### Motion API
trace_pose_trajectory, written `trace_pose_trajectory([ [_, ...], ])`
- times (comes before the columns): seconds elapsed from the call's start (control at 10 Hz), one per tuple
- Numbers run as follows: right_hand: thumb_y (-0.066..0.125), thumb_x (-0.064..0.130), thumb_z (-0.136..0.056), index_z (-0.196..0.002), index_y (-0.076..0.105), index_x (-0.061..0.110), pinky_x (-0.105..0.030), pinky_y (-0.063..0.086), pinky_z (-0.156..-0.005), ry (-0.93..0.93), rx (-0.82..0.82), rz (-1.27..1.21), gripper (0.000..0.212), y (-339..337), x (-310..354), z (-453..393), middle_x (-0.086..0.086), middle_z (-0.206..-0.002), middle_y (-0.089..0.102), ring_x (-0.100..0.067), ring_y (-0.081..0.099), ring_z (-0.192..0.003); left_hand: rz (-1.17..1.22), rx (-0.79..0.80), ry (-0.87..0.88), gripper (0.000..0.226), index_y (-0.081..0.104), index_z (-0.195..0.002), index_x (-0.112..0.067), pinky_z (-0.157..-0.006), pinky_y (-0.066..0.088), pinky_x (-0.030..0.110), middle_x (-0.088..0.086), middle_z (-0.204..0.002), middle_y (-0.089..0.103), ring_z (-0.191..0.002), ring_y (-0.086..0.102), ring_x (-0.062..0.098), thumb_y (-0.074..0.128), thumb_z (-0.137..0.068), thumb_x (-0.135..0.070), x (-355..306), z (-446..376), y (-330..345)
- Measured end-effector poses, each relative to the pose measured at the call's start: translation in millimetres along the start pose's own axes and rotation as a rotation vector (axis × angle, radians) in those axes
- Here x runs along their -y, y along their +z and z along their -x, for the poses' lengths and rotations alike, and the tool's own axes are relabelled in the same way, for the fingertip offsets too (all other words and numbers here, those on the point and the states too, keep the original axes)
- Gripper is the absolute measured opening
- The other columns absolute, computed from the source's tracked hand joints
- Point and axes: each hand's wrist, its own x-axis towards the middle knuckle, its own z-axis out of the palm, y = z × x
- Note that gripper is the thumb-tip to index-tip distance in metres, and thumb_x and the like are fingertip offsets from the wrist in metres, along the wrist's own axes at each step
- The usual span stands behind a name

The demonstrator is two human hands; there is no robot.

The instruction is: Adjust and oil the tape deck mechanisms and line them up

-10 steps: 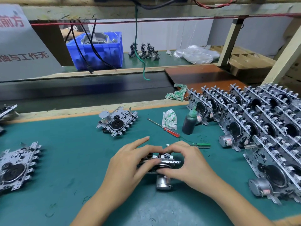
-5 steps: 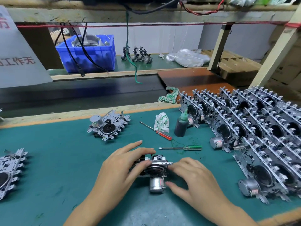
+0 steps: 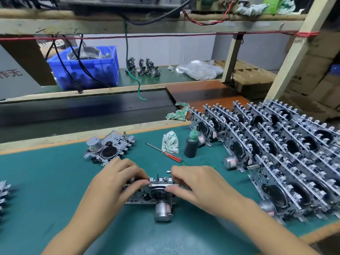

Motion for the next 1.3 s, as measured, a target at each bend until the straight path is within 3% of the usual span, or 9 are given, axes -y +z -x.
trace_pose_trajectory([
  [0.1,0.047,0.046,-0.094,-0.072,0.027,0.026,-0.032,0.022,-0.055,-0.034,0.075,-0.041,0.035,-5,-6,2,0.009,-0.059,0.032,-0.012,0.028,-0.062,0.04,0.059,0.06,0.036,0.068,-0.076,-0.027,-0.066,0.039,0.014,-0.02,-0.078,0.056,-0.076,0.047,-0.001,0.046,-0.086,-0.054,1,-12,1],
  [0.3,0.045,0.05,-0.086,-0.063,0.027,0.03,-0.023,0.029,-0.051,0.187,-0.049,-0.165,0.035,-29,-19,55,0.008,-0.056,0.037,-0.01,0.036,-0.052,0.161,0.196,0.22,0.029,0.07,-0.083,-0.02,-0.072,0.039,0.016,-0.009,-0.083,0.06,-0.081,0.048,0.002,0.059,-0.084,-0.047,-31,-54,36],
  [0.5,0.062,0.034,-0.078,-0.059,0.026,0.029,-0.018,0.026,-0.044,0.43,-0.217,-0.05,0.041,-45,-34,110,0.008,-0.046,0.029,-0.004,0.027,-0.041,0.198,0.34,0.436,0.019,0.07,-0.094,-0.009,-0.08,0.039,0.025,0.004,-0.094,0.062,-0.092,0.053,0.019,0.064,-0.088,-0.027,-85,-100,87],
  [0.8,0.084,0.018,-0.057,-0.055,0.025,0.024,-0.031,0.032,-0.033,0.611,-0.147,0.202,0.059,-54,-23,108,0.008,-0.04,0.019,-0.01,0.02,-0.033,0.247,0.334,0.488,0.021,0.066,-0.1,-0.005,-0.089,0.041,0.027,0.008,-0.104,0.062,-0.101,0.053,0.021,0.061,-0.091,-0.023,-99,-112,111],
  [0.9,0.083,0.019,-0.058,-0.053,0.024,0.026,-0.025,0.033,-0.034,0.669,-0.162,0.191,0.06,-52,-21,109,0.008,-0.038,0.019,-0.014,0.024,-0.033,0.259,0.327,0.499,0.021,0.064,-0.102,-0.004,-0.088,0.041,0.027,0.008,-0.106,0.061,-0.101,0.053,0.02,0.059,-0.093,-0.023,-102,-110,116],
  [1.0,0.066,0.047,-0.072,-0.051,0.027,0.022,-0.033,0.045,-0.05,0.793,-0.124,0.15,0.05,-55,-21,109,0.005,-0.038,0.032,-0.021,0.045,-0.042,0.241,0.3,0.501,0.022,0.063,-0.108,-0.009,-0.088,0.044,0.028,0.003,-0.112,0.06,-0.106,0.051,0.015,0.055,-0.095,-0.026,-99,-106,115],
  [1.1,0.033,0.073,-0.071,-0.055,0.035,0.022,-0.028,0.048,-0.059,0.835,-0.071,0.272,0.053,-61,-13,101,0.004,-0.046,0.044,-0.013,0.051,-0.053,0.213,0.309,0.496,0.03,0.059,-0.121,-0.014,-0.095,0.043,0.028,0.001,-0.125,0.057,-0.117,0.05,0.014,0.056,-0.095,-0.028,-92,-101,111],
  [1.2,0.041,0.063,-0.073,-0.051,0.038,0.024,-0.025,0.035,-0.038,0.758,-0.203,0.312,0.046,-71,-5,92,0.008,-0.038,0.038,-0.014,0.046,-0.036,0.209,0.297,0.481,0.035,0.056,-0.126,-0.016,-0.097,0.038,0.026,0.0,-0.129,0.055,-0.119,0.047,0.014,0.058,-0.094,-0.029,-88,-93,102],
  [1.3,0.055,0.061,-0.079,-0.053,0.043,0.026,-0.021,0.027,-0.034,0.642,-0.38,0.116,0.045,-69,4,82,0.015,-0.037,0.033,-0.007,0.037,-0.031,0.277,0.261,0.381,0.038,0.057,-0.125,-0.014,-0.097,0.037,0.024,0.0,-0.124,0.057,-0.116,0.048,0.014,0.06,-0.092,-0.032,-84,-79,88],
])
